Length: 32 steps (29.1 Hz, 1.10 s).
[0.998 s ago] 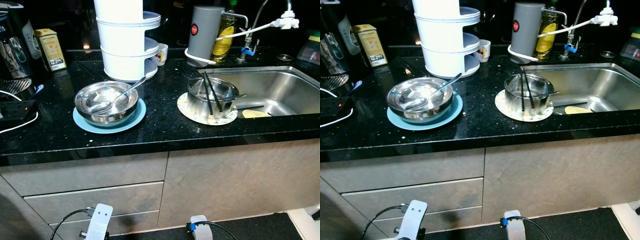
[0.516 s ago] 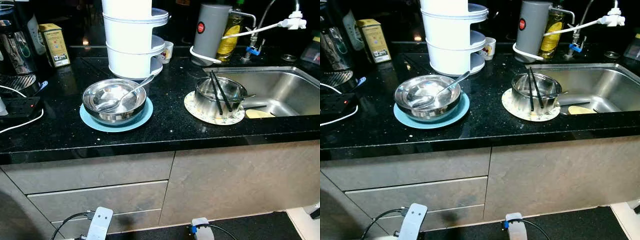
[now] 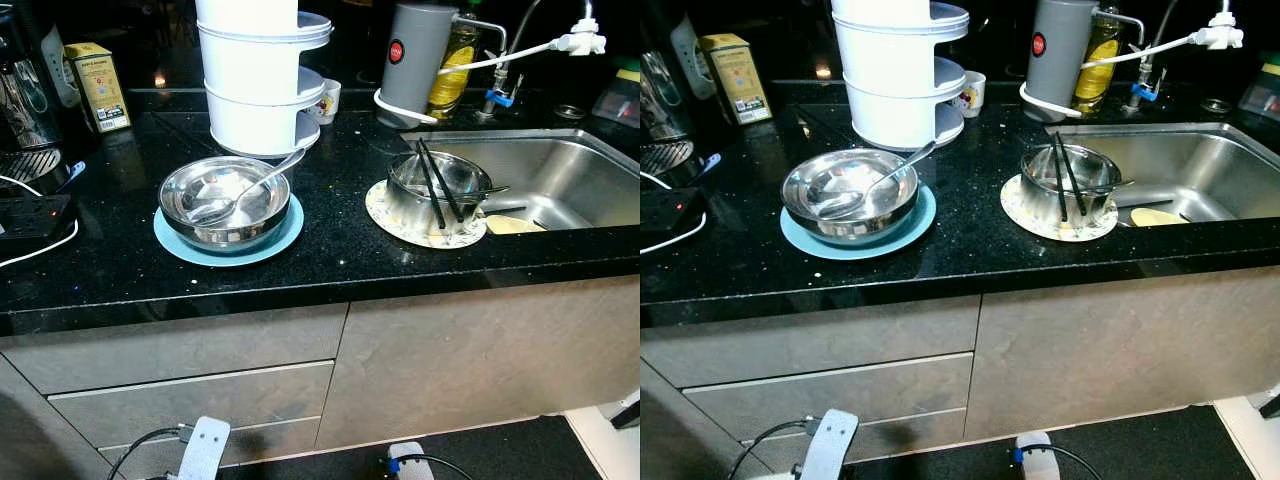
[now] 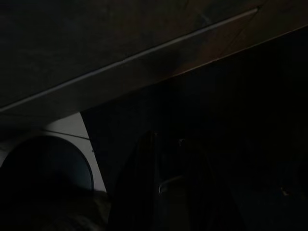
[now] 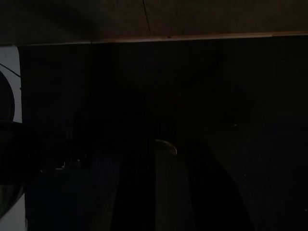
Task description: Kitchen organization
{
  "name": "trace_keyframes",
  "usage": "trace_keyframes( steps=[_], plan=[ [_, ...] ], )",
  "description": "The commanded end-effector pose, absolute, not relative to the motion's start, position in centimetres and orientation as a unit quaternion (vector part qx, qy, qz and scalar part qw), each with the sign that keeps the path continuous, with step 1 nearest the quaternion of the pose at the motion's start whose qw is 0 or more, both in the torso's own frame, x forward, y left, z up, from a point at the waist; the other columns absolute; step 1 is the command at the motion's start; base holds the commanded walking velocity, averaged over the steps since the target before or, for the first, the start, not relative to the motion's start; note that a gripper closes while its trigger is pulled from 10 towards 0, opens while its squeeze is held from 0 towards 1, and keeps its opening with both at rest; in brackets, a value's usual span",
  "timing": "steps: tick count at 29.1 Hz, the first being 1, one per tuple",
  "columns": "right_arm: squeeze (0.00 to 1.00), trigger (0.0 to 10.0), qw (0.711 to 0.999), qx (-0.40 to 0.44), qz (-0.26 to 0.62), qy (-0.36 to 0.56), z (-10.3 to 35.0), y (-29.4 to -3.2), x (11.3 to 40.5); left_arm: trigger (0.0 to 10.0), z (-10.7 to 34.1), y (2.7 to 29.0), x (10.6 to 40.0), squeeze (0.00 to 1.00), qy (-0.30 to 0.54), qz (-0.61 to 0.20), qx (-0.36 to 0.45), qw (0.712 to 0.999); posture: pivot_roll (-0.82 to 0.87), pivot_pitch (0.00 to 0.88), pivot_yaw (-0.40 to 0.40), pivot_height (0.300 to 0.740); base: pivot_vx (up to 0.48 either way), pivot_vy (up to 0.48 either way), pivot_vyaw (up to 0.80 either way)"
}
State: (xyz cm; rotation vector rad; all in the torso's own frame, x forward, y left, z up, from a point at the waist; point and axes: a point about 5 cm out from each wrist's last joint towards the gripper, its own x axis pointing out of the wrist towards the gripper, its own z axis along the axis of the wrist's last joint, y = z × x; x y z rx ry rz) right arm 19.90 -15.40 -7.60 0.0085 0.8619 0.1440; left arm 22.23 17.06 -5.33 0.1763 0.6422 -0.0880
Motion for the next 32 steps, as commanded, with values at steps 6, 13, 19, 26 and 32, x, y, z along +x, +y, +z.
trace_keyframes(
  steps=[6,13,19,26,32],
  plan=[
    [0.00,10.0,0.904,0.025,0.040,0.425,-8.1,-15.8,18.8,10.0,-5.7,17.8,21.7,0.00,0.329,-0.046,0.099,0.938,0.00,0.098,-0.051,0.740,0.000,0.000,0.00],
    [0.00,10.0,0.909,0.058,0.008,0.413,-8.3,-16.0,18.4,10.0,-5.8,18.0,21.6,0.00,0.332,-0.052,0.107,0.936,0.00,0.095,-0.041,0.740,0.000,0.000,0.00],
    [0.00,10.0,0.911,0.066,0.003,0.406,-8.3,-16.0,18.3,10.0,-5.8,18.5,21.5,0.00,0.333,-0.049,0.112,0.935,0.01,0.098,-0.035,0.740,0.000,0.000,0.00],
    [0.00,10.0,0.914,0.083,-0.001,0.398,-8.1,-15.7,18.6,10.0,-5.4,19.3,21.6,0.00,0.323,-0.033,0.113,0.939,0.06,0.125,-0.036,0.740,0.000,0.000,0.00],
    [0.00,10.0,0.909,0.040,0.016,0.415,-8.0,-17.0,18.7,10.0,-5.4,17.5,22.1,0.00,0.316,-0.048,0.113,0.941,0.00,0.112,-0.070,0.740,0.000,0.000,0.00]
  ],
)
